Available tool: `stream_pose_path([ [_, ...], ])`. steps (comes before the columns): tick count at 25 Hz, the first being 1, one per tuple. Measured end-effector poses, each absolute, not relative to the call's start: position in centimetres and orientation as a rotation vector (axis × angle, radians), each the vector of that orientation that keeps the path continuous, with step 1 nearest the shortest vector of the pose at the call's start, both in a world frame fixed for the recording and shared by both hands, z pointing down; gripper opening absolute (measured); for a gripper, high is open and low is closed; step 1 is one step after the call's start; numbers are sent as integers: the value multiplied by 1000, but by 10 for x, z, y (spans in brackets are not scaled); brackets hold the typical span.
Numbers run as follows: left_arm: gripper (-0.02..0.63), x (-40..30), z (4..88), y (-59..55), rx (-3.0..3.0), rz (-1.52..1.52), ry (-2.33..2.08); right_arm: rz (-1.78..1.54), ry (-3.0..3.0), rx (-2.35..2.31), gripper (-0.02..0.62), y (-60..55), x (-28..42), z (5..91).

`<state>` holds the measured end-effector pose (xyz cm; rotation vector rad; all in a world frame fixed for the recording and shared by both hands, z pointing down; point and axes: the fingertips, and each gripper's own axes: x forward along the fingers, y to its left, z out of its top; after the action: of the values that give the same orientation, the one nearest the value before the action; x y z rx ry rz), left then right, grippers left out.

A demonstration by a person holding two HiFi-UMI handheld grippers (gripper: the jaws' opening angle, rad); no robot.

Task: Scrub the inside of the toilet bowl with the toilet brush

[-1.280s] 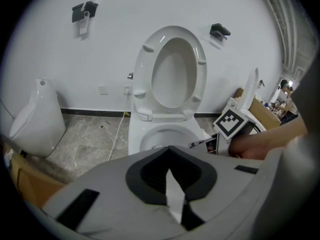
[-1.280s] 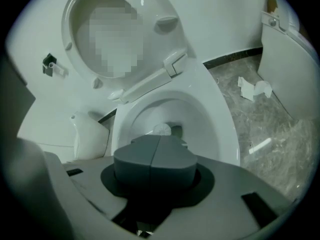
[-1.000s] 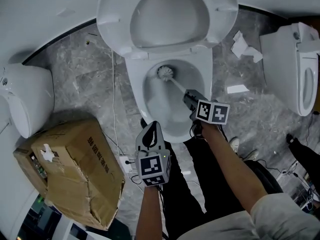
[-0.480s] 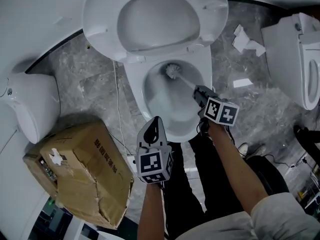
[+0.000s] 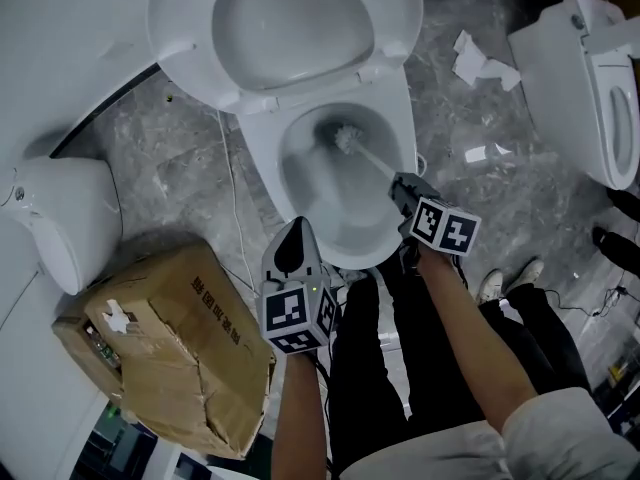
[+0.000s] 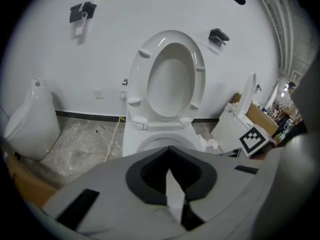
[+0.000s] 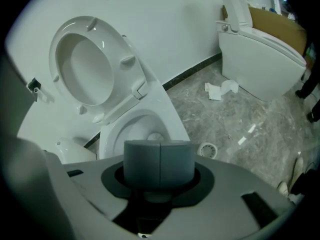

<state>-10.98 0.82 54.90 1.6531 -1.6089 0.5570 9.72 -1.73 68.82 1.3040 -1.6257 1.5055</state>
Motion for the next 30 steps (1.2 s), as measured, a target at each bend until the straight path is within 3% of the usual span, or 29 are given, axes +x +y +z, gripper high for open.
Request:
stream_pose_path([
  [14, 29, -130, 535, 85, 1691, 540, -1550, 1442, -1689, 1178, 172, 73, 87, 678],
  [20, 29, -116, 515, 106, 1738, 570, -1518, 1188, -1827, 1166, 172, 61, 98, 607],
  [30, 29, -93, 450, 149, 1768, 579, -1469, 1035, -1984, 1211, 172, 93, 106, 468],
])
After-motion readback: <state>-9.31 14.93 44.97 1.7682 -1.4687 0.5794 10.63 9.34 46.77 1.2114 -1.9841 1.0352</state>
